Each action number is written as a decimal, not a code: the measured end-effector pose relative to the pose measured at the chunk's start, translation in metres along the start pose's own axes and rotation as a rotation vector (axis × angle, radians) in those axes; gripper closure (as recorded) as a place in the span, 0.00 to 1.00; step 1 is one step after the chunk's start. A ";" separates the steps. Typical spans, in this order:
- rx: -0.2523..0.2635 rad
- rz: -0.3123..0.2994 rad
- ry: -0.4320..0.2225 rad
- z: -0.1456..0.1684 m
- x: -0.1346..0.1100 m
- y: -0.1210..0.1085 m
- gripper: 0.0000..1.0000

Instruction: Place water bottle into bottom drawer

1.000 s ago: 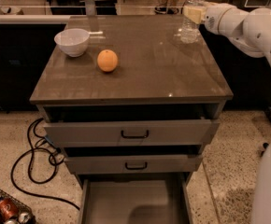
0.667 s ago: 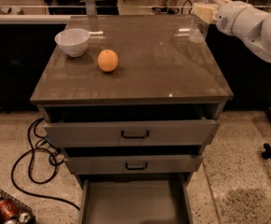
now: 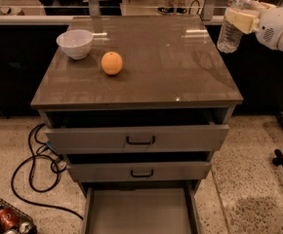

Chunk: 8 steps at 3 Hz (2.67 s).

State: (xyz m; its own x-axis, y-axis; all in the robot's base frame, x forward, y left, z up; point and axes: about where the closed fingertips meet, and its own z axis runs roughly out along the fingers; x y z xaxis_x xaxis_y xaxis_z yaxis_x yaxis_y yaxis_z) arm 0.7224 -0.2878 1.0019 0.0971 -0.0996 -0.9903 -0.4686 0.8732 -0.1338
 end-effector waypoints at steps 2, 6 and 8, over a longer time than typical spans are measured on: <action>-0.197 -0.045 0.062 -0.066 0.021 0.050 1.00; -0.342 -0.011 0.003 -0.112 0.052 0.110 1.00; -0.336 0.014 0.051 -0.148 -0.044 0.126 1.00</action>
Offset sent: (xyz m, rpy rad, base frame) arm -0.1322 0.0166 -0.0607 -0.1426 0.0872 0.3134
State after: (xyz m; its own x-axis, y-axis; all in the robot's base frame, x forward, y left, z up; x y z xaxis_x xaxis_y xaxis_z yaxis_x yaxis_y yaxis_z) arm 0.5289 -0.2442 1.0225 0.0483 -0.1196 -0.9917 -0.7334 0.6697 -0.1165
